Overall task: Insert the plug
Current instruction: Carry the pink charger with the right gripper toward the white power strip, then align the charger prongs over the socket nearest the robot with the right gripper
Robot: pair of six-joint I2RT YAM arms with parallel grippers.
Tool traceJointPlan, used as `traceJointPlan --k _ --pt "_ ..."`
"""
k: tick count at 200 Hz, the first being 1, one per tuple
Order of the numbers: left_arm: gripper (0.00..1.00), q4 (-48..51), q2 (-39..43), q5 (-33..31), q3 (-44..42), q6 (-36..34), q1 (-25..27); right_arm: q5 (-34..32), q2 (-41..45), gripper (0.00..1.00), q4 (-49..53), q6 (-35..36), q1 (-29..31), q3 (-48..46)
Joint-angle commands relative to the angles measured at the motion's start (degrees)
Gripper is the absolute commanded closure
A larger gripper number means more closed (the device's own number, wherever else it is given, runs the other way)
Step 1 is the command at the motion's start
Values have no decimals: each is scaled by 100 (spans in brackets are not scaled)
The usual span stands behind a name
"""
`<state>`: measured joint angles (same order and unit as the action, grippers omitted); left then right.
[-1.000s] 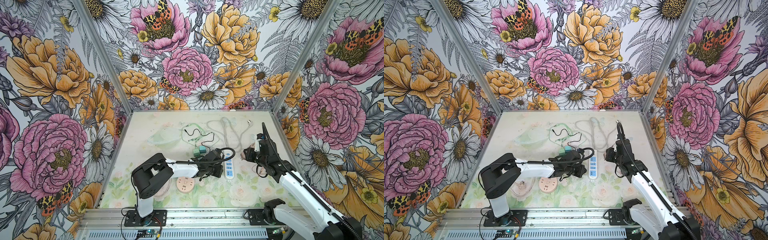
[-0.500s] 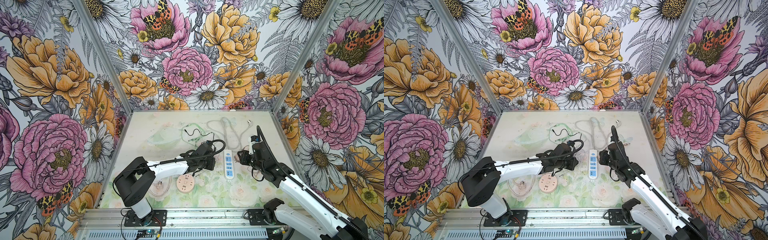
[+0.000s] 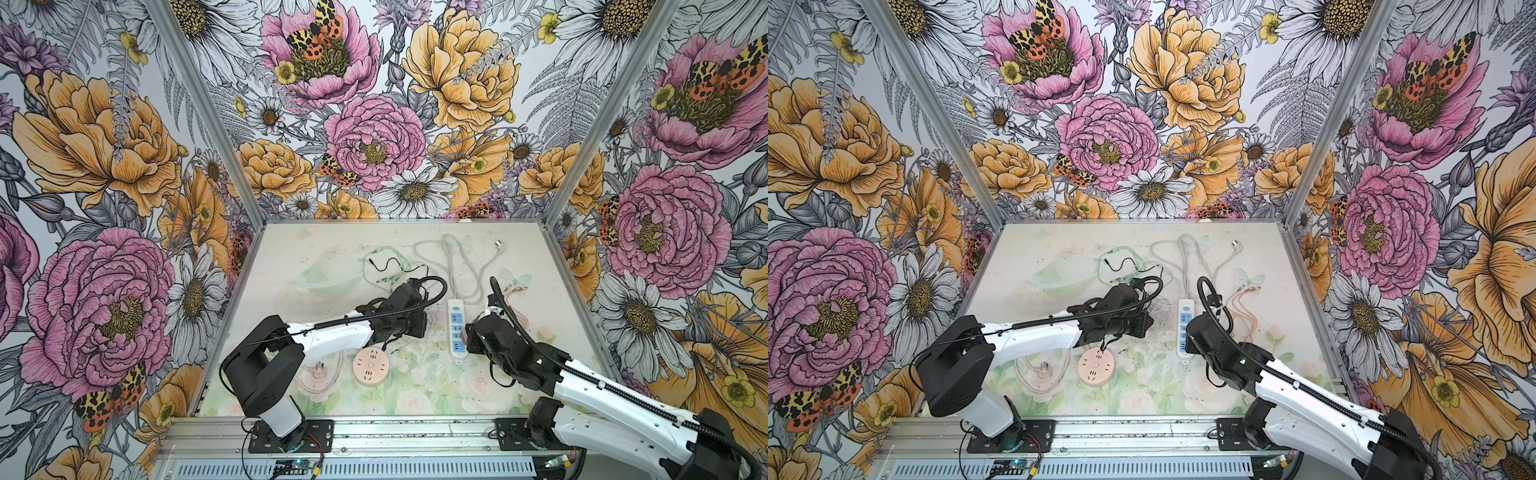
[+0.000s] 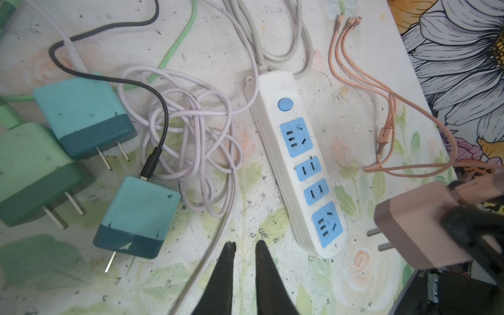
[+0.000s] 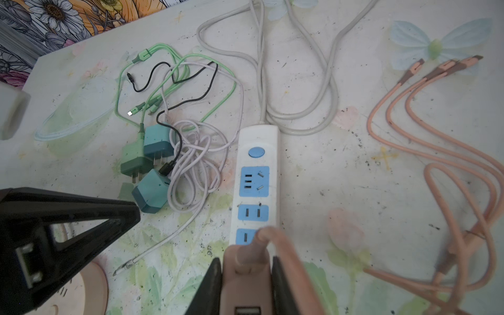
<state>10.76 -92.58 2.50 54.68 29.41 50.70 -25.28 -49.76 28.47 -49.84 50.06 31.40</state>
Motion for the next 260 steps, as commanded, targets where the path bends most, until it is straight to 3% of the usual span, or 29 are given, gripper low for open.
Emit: traceJointPlan --k 1,27,86,119,260 --pt "82 -4 170 -94 -88 -128 -69 -1042 94 100 -29 -481 524 -46" --pt "82 -12 170 -75 -80 -128 -78 -1437 -81 100 -30 -262 903 -45" --pt "82 -8 258 -127 -140 -85 -78 -1613 -310 100 -281 -283 933 -321" --pt "82 30 267 -161 -141 -76 -80 -1478 -336 100 -860 -174 931 -577" --pt "81 -2 288 -79 -211 -111 -191 -1416 -1291 100 -1291 -148 944 -389"
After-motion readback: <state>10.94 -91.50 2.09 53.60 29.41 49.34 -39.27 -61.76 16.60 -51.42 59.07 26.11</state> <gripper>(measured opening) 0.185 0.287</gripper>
